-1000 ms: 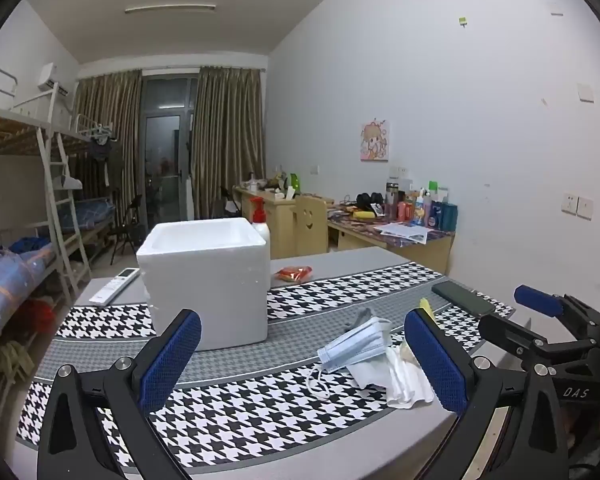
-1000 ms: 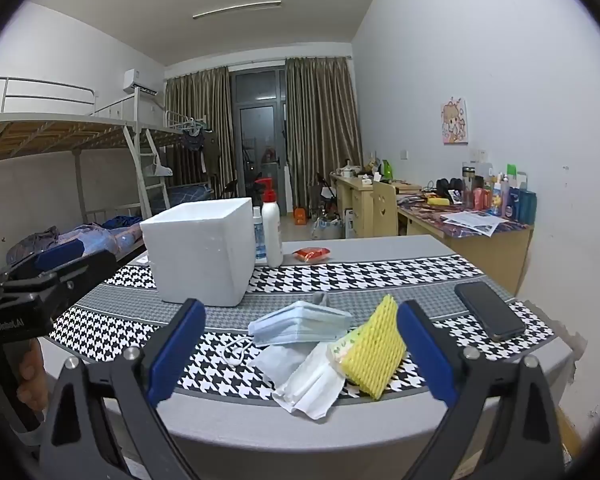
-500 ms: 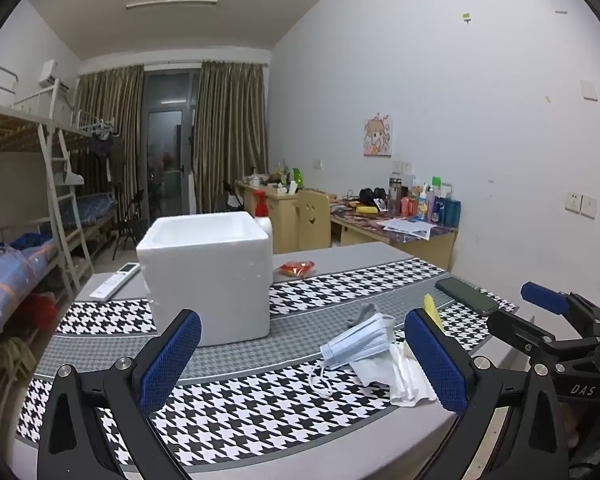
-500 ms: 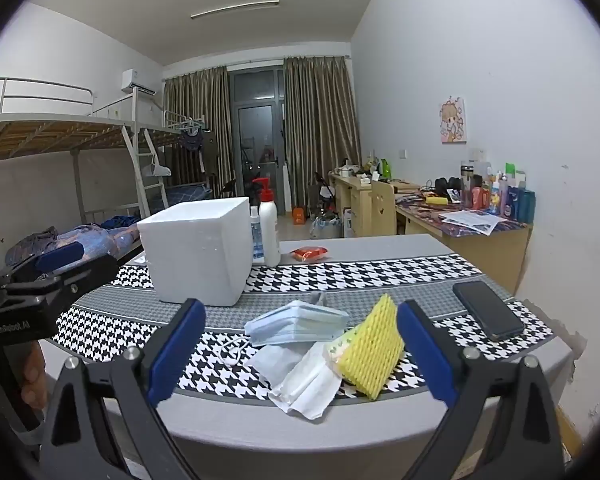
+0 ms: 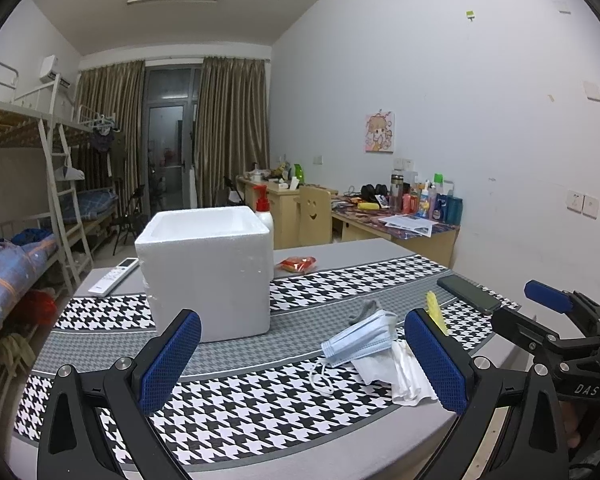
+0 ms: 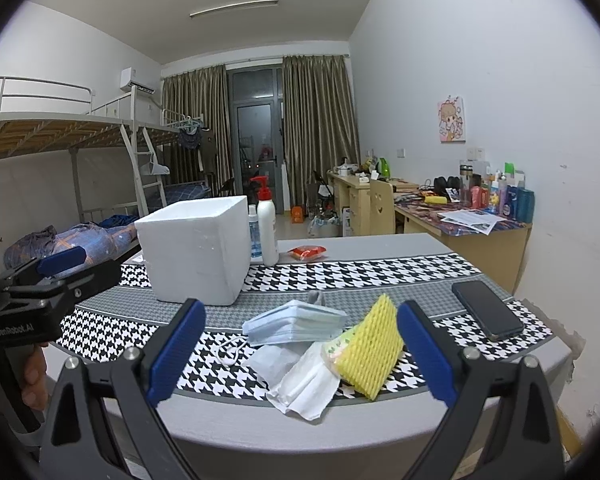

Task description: Organize soft objects

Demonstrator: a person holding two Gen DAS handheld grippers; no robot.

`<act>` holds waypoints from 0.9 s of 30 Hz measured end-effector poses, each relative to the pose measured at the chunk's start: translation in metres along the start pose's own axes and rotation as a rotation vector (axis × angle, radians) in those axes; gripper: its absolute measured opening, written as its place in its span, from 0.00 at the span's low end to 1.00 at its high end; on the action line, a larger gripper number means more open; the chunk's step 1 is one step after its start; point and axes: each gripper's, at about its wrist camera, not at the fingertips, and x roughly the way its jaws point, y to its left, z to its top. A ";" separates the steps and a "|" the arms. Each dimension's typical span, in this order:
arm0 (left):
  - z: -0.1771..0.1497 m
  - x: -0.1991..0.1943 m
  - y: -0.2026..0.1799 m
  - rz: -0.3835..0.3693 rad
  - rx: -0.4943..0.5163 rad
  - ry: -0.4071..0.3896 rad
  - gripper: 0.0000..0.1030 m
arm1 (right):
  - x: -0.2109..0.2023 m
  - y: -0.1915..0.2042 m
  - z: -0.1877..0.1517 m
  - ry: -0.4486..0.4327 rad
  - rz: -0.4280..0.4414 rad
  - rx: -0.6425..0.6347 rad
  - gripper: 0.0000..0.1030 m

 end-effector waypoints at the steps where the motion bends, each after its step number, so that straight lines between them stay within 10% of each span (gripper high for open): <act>1: 0.000 -0.001 -0.001 -0.002 -0.001 -0.001 0.99 | 0.000 0.000 0.000 0.000 -0.001 -0.001 0.95; 27: 0.004 0.010 0.000 -0.003 0.012 0.019 0.99 | 0.005 -0.001 0.000 0.003 -0.006 0.001 0.95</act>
